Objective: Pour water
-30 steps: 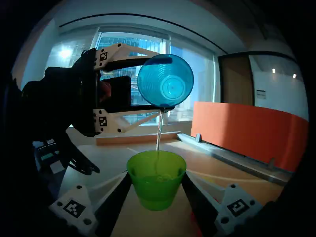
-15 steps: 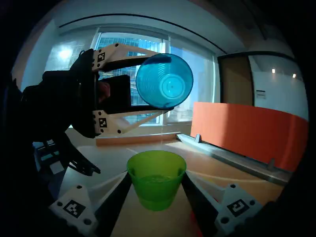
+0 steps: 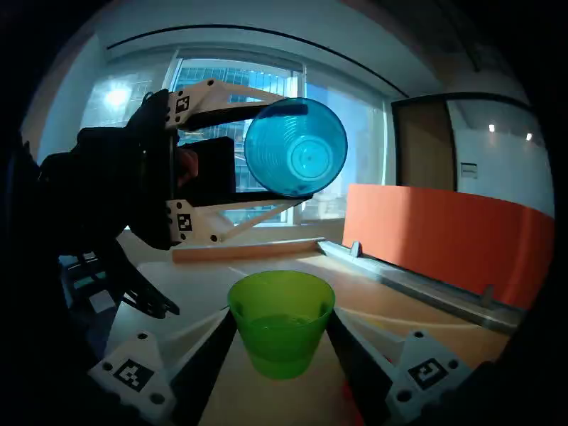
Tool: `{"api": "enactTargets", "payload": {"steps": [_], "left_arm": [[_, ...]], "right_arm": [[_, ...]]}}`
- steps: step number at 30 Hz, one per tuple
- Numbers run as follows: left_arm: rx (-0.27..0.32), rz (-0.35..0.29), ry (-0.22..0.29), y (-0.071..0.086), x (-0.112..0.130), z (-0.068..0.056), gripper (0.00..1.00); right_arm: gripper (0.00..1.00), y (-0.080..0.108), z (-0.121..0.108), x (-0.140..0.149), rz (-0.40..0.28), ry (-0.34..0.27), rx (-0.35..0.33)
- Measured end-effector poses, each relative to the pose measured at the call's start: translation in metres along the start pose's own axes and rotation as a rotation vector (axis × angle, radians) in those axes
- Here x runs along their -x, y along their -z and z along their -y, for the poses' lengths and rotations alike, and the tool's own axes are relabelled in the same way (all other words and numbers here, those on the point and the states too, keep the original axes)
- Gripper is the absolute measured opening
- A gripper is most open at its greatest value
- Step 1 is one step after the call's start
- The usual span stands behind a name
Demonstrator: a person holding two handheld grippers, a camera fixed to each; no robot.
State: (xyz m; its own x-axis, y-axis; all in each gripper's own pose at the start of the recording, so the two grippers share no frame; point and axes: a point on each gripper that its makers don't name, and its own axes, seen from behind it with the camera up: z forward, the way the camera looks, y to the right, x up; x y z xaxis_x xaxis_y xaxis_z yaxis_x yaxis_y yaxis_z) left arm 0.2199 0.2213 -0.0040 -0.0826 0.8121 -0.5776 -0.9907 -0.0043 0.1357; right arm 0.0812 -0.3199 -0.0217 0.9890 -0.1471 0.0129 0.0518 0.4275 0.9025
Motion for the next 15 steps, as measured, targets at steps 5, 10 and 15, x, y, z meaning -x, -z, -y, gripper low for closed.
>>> {"api": "enactTargets", "payload": {"steps": [5,10,15], "left_arm": [[0.009,0.013,0.064,-0.001,0.006,-0.005,0.84],[0.03,0.034,0.164,-0.004,0.016,-0.013,0.84],[0.055,0.048,0.293,-0.006,0.025,-0.023,0.84]], "right_arm": [[0.87,0.0,0.0,-0.001,-0.003,0.0,0.002],[0.87,0.001,0.0,-0.002,-0.006,-0.001,0.005],[0.87,0.003,-0.002,-0.004,-0.013,-0.002,0.009]]}}
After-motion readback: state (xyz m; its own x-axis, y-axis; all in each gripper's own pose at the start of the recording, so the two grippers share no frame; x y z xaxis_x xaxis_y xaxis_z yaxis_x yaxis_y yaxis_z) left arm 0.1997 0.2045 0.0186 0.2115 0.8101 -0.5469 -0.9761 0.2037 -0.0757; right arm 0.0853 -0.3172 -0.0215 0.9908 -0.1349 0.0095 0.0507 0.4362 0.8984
